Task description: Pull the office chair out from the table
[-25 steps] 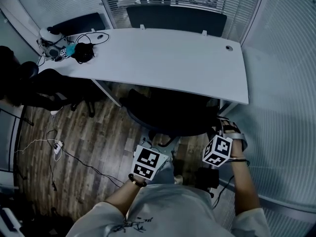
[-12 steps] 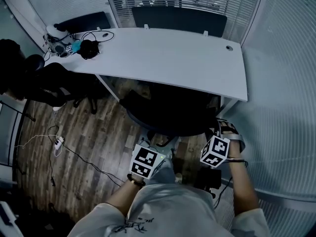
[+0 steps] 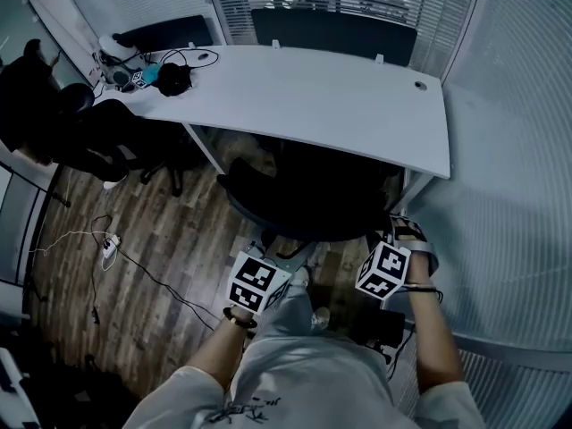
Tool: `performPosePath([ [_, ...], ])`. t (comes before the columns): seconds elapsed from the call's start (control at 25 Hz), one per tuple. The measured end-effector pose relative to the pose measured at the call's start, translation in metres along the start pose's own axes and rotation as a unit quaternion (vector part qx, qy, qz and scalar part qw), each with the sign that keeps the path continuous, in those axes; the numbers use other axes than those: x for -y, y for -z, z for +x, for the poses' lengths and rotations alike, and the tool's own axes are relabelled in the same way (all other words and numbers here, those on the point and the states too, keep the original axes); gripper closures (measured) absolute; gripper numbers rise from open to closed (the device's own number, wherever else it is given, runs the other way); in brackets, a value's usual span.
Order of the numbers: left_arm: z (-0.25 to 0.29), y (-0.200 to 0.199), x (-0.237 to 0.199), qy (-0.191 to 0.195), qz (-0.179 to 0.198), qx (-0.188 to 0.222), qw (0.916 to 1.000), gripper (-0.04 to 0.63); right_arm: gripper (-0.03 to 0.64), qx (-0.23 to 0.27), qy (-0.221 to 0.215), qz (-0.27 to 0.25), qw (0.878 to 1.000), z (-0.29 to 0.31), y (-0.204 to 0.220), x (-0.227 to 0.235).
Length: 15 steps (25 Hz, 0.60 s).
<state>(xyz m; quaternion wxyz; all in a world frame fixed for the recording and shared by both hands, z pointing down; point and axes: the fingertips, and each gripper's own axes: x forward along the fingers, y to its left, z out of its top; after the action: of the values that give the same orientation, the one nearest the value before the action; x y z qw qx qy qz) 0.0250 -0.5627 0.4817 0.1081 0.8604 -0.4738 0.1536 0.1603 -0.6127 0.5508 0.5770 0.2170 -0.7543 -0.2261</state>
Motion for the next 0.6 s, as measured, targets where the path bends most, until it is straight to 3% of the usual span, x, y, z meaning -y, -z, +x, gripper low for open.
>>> performPosePath([
  [0.6, -0.023, 0.011, 0.02, 0.006, 0.002, -0.006, 1.0, 0.302, 0.491, -0.003, -0.003, 0.001, 1.0, -0.018, -0.001, -0.025],
])
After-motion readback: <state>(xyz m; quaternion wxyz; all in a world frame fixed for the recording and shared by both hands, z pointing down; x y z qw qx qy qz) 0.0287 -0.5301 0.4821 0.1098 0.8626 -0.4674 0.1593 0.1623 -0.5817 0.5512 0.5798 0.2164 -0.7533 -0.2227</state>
